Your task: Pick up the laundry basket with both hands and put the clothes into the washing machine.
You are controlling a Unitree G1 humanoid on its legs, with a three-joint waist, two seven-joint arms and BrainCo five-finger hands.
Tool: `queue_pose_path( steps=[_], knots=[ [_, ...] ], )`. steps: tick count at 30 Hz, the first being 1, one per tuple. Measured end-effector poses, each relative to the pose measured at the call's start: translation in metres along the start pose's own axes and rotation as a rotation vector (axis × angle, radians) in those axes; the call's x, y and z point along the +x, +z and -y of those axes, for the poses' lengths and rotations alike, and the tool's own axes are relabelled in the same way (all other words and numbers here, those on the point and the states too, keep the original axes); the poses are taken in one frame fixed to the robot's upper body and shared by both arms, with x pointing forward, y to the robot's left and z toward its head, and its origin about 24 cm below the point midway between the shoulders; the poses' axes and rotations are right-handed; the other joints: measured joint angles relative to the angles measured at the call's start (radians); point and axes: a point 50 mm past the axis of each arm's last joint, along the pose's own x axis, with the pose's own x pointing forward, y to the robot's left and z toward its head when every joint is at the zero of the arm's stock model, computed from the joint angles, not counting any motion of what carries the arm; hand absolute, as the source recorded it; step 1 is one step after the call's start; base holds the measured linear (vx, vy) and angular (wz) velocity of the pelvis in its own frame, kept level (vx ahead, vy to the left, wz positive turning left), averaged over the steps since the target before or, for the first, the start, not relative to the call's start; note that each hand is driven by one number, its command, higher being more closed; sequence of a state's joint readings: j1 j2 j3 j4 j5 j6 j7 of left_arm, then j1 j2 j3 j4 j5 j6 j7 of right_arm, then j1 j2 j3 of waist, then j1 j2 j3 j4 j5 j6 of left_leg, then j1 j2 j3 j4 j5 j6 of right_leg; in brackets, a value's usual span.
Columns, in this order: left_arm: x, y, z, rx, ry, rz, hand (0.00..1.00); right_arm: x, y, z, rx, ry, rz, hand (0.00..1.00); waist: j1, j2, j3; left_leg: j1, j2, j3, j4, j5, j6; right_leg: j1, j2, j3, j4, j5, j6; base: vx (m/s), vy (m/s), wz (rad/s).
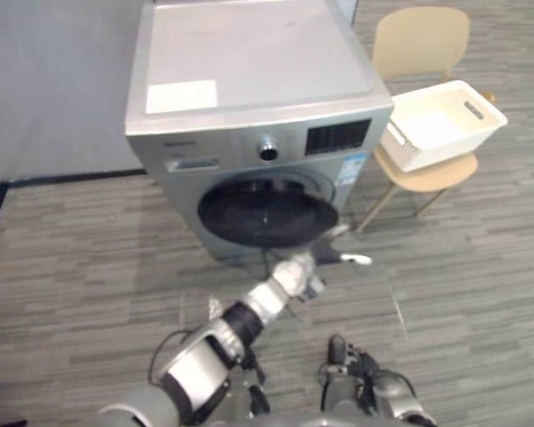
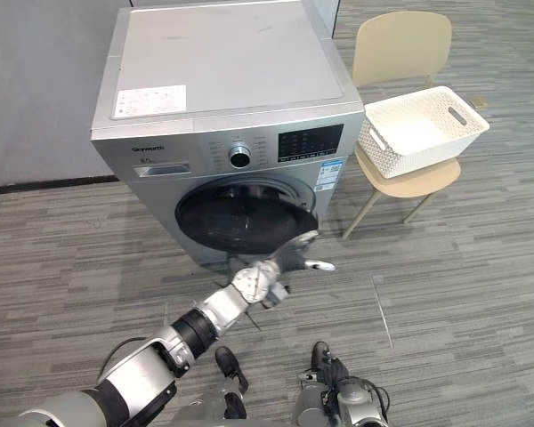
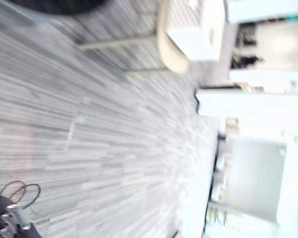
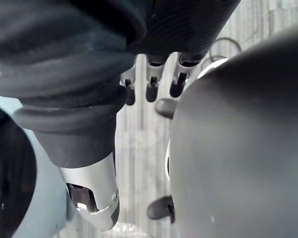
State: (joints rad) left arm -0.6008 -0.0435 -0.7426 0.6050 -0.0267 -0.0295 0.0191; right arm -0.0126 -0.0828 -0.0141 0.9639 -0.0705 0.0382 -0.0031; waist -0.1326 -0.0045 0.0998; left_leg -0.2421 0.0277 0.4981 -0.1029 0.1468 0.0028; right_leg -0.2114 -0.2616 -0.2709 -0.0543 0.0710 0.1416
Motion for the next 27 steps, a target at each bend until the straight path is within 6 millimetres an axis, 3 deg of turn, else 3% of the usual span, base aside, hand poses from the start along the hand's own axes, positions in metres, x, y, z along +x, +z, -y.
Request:
queue_pose_path(
  steps=[3,5,9,12,14,17,21,24,25,27],
  knots=[
    [-0.010,-0.011,0.013,-0.021,-0.025,-0.012,0.00,-0.001,-0.005,0.007,0.028,-0.038,-0.006,0.00,0.003,0.019,-0.010,0.008,0.003,-0.004,0.000,0.002,-0.003,0.014,0.006,-0.001,-0.006,0.000,0.000,0.03,0.010,0.05],
    [-0.027,-0.039,0.016,-0.031,-0.031,-0.096,0.00,-0.002,-0.008,0.010,0.041,-0.051,-0.005,0.00,0.007,0.033,-0.018,0.014,0.006,-0.015,0.000,0.002,-0.003,0.033,0.014,-0.006,-0.021,0.000,0.000,0.05,0.011,0.12],
    [-0.059,-0.082,0.020,-0.089,-0.003,-0.233,0.00,-0.003,-0.010,0.008,0.043,-0.048,-0.009,0.00,0.013,0.035,-0.019,0.019,0.005,-0.043,0.000,0.001,-0.002,0.057,0.016,-0.033,-0.021,0.000,0.000,0.05,0.014,0.25],
    [-0.086,-0.104,0.014,-0.221,0.101,-0.302,0.00,-0.003,-0.011,0.005,0.045,-0.042,-0.011,0.00,0.017,0.035,-0.019,0.033,0.002,-0.067,0.000,-0.003,0.004,0.086,0.016,-0.055,-0.022,0.000,-0.001,0.09,0.007,0.25],
    [-0.108,-0.117,0.007,-0.313,0.191,-0.329,0.00,-0.005,-0.015,0.002,0.051,-0.039,-0.016,0.00,0.044,0.035,-0.020,0.045,0.002,-0.085,0.000,-0.008,0.005,0.100,0.018,-0.067,-0.019,0.000,-0.001,0.10,-0.017,0.23],
    [-0.131,-0.135,0.000,-0.379,0.289,-0.388,0.00,-0.005,-0.018,0.002,0.049,-0.046,-0.021,0.00,0.059,0.034,-0.020,0.054,0.002,-0.109,0.000,-0.010,0.006,0.124,0.021,-0.090,-0.018,0.001,-0.001,0.13,-0.043,0.28],
    [-0.182,-0.175,-0.008,-0.512,0.511,-0.545,0.00,-0.006,-0.020,0.001,0.071,-0.051,-0.021,0.00,0.068,0.027,-0.020,0.093,0.008,-0.140,0.001,-0.015,0.000,0.180,0.032,-0.122,-0.020,-0.004,0.004,0.15,-0.051,0.16],
    [-0.212,-0.197,-0.007,-0.551,0.624,-0.665,0.00,-0.007,-0.021,0.001,0.079,-0.052,-0.017,0.00,0.069,0.020,-0.020,0.118,0.008,-0.149,0.001,-0.019,-0.005,0.217,0.039,-0.138,-0.023,-0.016,0.003,0.13,-0.034,0.07],
    [-0.233,-0.209,-0.004,-0.561,0.686,-0.746,0.00,-0.007,-0.023,0.002,0.079,-0.054,-0.018,0.00,0.070,0.010,-0.019,0.142,0.007,-0.161,0.000,-0.022,-0.010,0.242,0.041,-0.144,-0.022,-0.028,0.004,0.07,-0.032,0.11],
    [-0.244,-0.215,0.000,-0.568,0.715,-0.794,0.00,-0.007,-0.026,0.002,0.078,-0.054,-0.030,0.00,0.073,0.007,-0.019,0.151,0.006,-0.188,0.000,-0.022,-0.010,0.263,0.041,-0.164,-0.021,-0.035,0.004,0.06,-0.032,0.32]
  ],
)
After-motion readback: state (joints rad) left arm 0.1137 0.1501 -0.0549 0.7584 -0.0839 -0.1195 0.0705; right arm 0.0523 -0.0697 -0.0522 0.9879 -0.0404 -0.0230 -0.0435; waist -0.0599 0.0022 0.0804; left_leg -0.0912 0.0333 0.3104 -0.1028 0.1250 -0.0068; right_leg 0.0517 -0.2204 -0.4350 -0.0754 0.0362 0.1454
